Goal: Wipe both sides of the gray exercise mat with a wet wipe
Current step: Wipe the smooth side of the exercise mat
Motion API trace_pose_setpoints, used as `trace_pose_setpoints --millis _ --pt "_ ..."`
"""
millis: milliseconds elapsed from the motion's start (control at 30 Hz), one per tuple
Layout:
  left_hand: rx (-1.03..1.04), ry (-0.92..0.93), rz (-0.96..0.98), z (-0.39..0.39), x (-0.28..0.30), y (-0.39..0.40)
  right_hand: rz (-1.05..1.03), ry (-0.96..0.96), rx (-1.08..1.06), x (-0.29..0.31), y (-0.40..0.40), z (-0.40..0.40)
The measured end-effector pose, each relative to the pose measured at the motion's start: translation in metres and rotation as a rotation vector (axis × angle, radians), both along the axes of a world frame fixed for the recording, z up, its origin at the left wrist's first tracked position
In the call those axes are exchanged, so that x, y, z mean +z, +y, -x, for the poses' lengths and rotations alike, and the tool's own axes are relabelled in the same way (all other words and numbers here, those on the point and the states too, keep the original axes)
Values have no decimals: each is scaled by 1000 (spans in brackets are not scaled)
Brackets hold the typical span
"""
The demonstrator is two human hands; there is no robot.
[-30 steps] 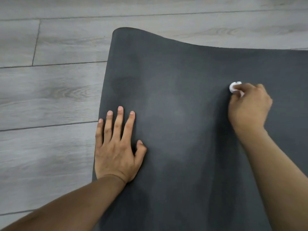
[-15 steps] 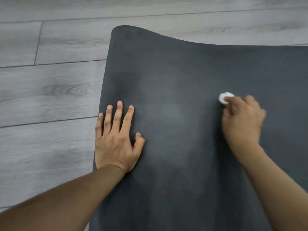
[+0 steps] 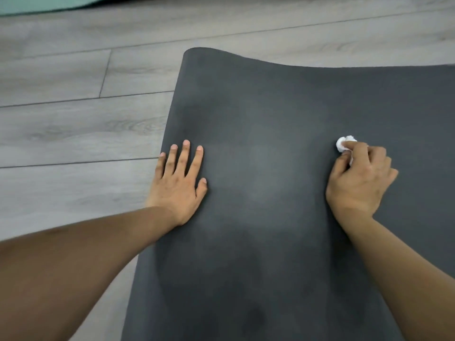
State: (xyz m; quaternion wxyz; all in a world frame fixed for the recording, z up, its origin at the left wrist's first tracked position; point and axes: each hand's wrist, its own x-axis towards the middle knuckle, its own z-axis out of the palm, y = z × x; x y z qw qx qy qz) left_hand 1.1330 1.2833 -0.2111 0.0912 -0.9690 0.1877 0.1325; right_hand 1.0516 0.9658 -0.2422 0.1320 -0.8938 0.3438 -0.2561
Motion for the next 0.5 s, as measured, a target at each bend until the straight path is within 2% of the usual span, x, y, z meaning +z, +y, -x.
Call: trace_pose_setpoints --millis 100,200,367,500 --pt "-51 119 -89 -1 33 -1 -10 23 -10 -1 -1 1" --pt "-74 222 -78 17 55 16 -38 42 16 1 -2 2" --pt "-118 413 -43 16 46 37 -20 82 -22 3 0 2" --pt "-190 461 -81 6 39 39 -20 92 -10 5 -1 2"
